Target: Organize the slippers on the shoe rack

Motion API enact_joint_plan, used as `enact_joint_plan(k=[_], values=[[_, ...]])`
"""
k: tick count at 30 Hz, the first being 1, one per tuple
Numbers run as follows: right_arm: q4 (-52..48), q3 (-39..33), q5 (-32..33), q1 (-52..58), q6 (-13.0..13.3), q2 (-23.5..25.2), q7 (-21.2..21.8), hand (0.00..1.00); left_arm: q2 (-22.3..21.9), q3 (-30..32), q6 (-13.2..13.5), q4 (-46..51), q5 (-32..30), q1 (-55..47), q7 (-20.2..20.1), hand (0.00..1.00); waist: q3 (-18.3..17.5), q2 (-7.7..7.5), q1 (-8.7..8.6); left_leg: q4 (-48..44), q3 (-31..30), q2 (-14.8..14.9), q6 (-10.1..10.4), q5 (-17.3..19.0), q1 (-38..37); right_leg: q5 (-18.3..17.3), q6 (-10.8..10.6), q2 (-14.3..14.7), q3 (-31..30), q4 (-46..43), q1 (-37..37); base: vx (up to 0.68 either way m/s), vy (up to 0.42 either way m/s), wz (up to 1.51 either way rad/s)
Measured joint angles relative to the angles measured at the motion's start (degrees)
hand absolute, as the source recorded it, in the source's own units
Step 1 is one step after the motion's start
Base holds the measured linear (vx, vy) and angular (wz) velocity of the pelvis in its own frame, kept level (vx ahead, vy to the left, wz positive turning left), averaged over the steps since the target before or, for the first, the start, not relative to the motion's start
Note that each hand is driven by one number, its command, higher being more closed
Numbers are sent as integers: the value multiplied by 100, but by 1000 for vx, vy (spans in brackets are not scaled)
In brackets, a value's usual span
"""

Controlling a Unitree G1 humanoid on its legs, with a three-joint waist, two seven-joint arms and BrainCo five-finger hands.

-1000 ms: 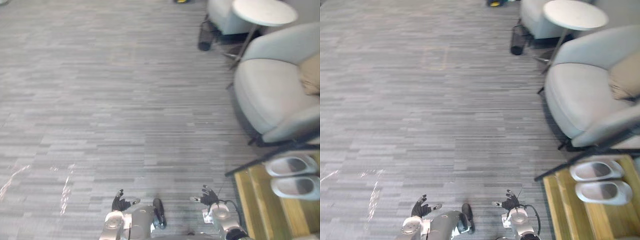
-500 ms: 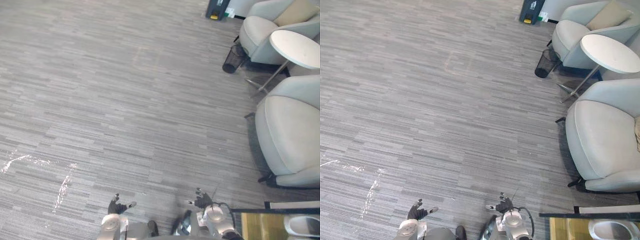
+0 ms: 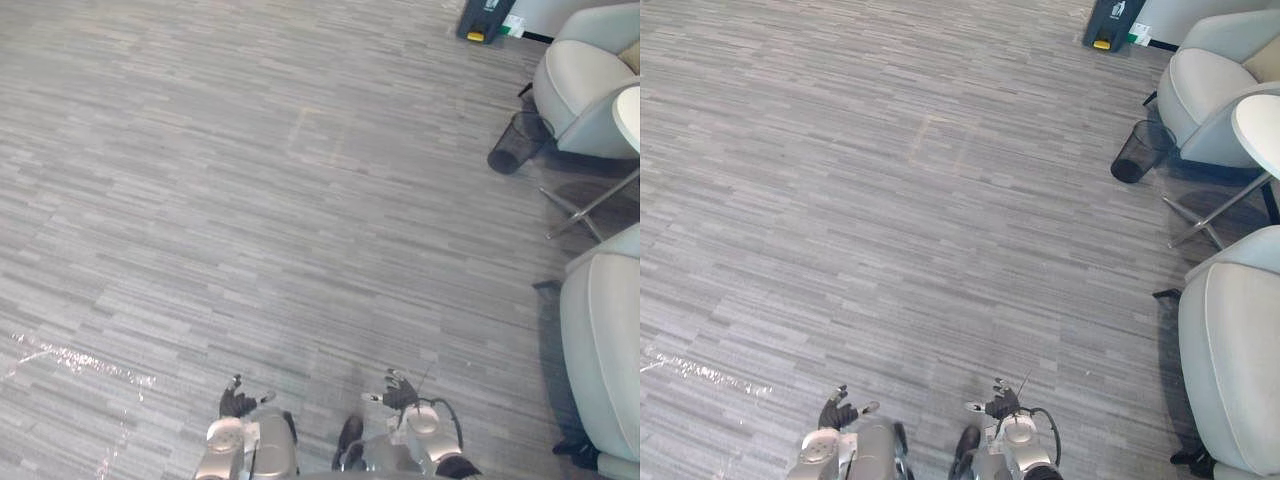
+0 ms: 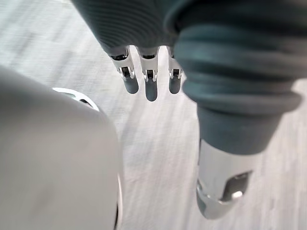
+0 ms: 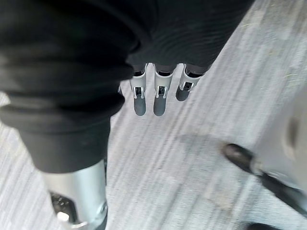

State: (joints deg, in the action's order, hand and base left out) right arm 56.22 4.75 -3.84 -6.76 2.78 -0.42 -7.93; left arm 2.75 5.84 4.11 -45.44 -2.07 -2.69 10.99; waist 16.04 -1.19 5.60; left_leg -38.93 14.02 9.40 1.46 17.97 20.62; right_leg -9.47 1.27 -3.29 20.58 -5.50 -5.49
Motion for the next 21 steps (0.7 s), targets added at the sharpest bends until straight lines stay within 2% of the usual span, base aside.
enact_joint_plan(k=[1, 2, 3, 4, 5, 7, 8, 9, 11, 13, 15, 17, 18, 19, 20, 21], values=[[3, -1, -5, -3, 2, -13, -14, 0, -8, -1, 29, 62, 3, 7, -2, 0, 16, -35, 55, 1032, -129, -140, 76, -410, 141, -114, -193, -137, 1, 31, -153, 583, 310, -8], [28, 1, -5, 3, 7, -26, -16, 0, -23, 2, 37, 82, 17, 6, -1, 0, -8, 11, 71, 1692, -226, -194, 106, -964, 115, -198, -335, -171, 2, 58, -268, 507, 288, -3], [184, 34, -5, -4, 3, -1, -23, 0, 4, -1, 43, 83, 2, 39, 2, 0, 6, -154, 149, 1727, -161, -350, -122, -1422, -22, -340, -546, -309, -65, 102, -453, 534, 282, 0], [203, 111, -14, 6, 11, 82, -8, 0, 73, 51, 49, 87, 13, 44, 1, 0, -38, -308, 147, 1528, -81, -432, -170, -1104, 15, -284, -520, -455, -36, 67, -483, 447, 204, -5], [189, 115, -20, -23, 16, 109, 1, 0, 93, 166, 43, 76, 10, 76, 1, 0, -34, -329, 184, 1271, -70, -427, -260, -934, 58, -219, -568, -489, -45, -8, -515, 584, 263, -10], [202, 99, -28, -43, 21, 118, 2, 0, 100, 280, 6, -80, 1, 144, 7, 0, -28, -323, 238, 833, 19, -414, -385, -523, -59, -229, -654, -700, -86, -795, -436, 617, 311, -15], [200, 98, -49, -24, 22, 113, 13, 0, 146, 272, -15, -183, 0, 144, 11, 0, -23, -324, 213, 821, 88, -438, -446, -225, -350, -149, -879, -957, -177, -1868, -132, 506, 276, -11], [194, 95, -59, 30, 21, 113, 17, 0, 231, 201, -82, -265, -9, 150, 8, 0, -18, -320, 177, 847, 105, -498, -467, -40, -697, 3, -897, -1216, -285, -3182, 269, 495, 258, -5], [195, 93, -59, 76, 11, 108, 39, 0, 334, 102, -151, -423, -16, 124, 10, 0, -1, -294, 59, 1060, 107, -552, -491, 93, -1231, -105, -759, -1407, -196, -4752, 776, 413, 139, 11], [170, 39, -59, 109, 14, 95, 59, 0, 337, 96, -218, -504, -15, 99, 11, 0, 33, -234, 3, 1499, 112, -561, -490, 97, -1747, -289, -529, -1397, 154, -5058, 1198, 445, 86, -2], [158, -21, -61, 120, 12, 38, 63, 0, 278, 86, -222, -559, -14, 89, 11, 0, 75, -172, -43, 1993, 141, -549, -485, 94, -2322, -504, -408, -1198, 606, -4185, 1705, 486, 55, -8], [153, -22, -61, 115, 11, -16, 62, 0, 238, 53, -228, -602, -15, 100, 11, 0, 124, -89, -99, 2218, 141, -486, -485, 94, -2610, -469, -392, -932, 675, -3215, 1939, 404, -15, 1], [72, -29, -57, 94, 21, -49, 62, 0, 237, -48, -226, -609, -18, 106, 8, 0, 134, -67, -186, 2407, 142, -455, -481, 92, -2816, -149, -394, -656, 691, -2039, 2180, 438, -55, 20], [84, -36, -57, 62, 5, -60, 59, 0, 233, -124, -226, -660, -47, 112, 5, 0, 124, -102, -252, 2567, 148, -471, -345, 88, -3005, 391, -422, -441, 638, -875, 2270, 458, -72, 26], [85, -49, -56, 69, 4, -66, 58, 0, 232, -145, -225, -675, -69, 115, 4, 0, 119, -122, -252, 2632, 136, -495, -228, 104, -3110, 581, -420, -388, 596, -573, 2306, 489, -116, 39], [84, -81, -61, 109, 3, -66, 57, 0, 219, -225, -223, -705, -82, 72, 3, 0, 80, -187, -252, 2752, 64, -555, 11, 236, -3395, 854, -330, -345, 464, -337, 2353, 548, -175, 55]])
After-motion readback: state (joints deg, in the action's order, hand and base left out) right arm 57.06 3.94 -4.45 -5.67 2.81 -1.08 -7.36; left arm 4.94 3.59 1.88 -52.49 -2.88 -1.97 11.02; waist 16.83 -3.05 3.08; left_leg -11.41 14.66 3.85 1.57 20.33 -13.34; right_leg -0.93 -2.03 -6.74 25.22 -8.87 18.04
